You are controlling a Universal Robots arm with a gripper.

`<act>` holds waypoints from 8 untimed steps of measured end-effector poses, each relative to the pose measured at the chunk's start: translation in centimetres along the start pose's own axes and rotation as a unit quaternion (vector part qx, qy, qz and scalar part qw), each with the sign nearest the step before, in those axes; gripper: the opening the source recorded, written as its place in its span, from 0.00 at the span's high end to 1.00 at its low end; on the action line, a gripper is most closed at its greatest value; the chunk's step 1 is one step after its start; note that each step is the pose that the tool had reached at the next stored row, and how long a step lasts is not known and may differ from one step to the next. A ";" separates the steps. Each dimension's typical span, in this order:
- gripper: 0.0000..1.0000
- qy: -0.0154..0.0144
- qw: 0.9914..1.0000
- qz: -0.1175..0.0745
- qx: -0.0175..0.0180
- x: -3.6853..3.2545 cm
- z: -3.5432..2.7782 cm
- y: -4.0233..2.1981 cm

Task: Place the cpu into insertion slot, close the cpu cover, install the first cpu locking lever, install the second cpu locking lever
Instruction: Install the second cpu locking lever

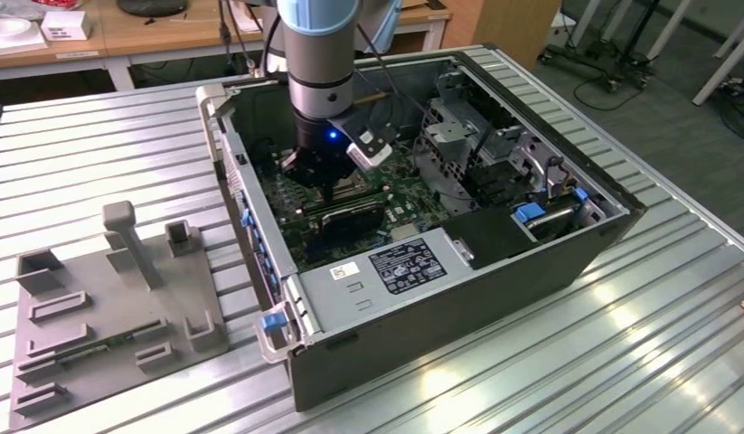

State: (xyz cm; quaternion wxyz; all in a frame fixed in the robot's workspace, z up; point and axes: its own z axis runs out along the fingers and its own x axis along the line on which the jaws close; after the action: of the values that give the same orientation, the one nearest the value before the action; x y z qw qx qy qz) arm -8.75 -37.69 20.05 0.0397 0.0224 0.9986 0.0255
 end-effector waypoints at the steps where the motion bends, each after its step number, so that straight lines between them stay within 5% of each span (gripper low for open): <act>1: 0.90 -0.001 1.000 0.000 -0.001 0.03 0.02 0.00; 6: 0.90 -0.002 1.000 0.000 -0.002 0.03 0.02 0.00; 8: 0.90 -0.004 1.000 0.000 -0.002 0.18 0.03 -0.02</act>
State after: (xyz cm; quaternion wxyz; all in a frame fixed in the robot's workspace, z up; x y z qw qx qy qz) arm -8.92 -37.69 20.01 0.0439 0.0223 0.9984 0.0278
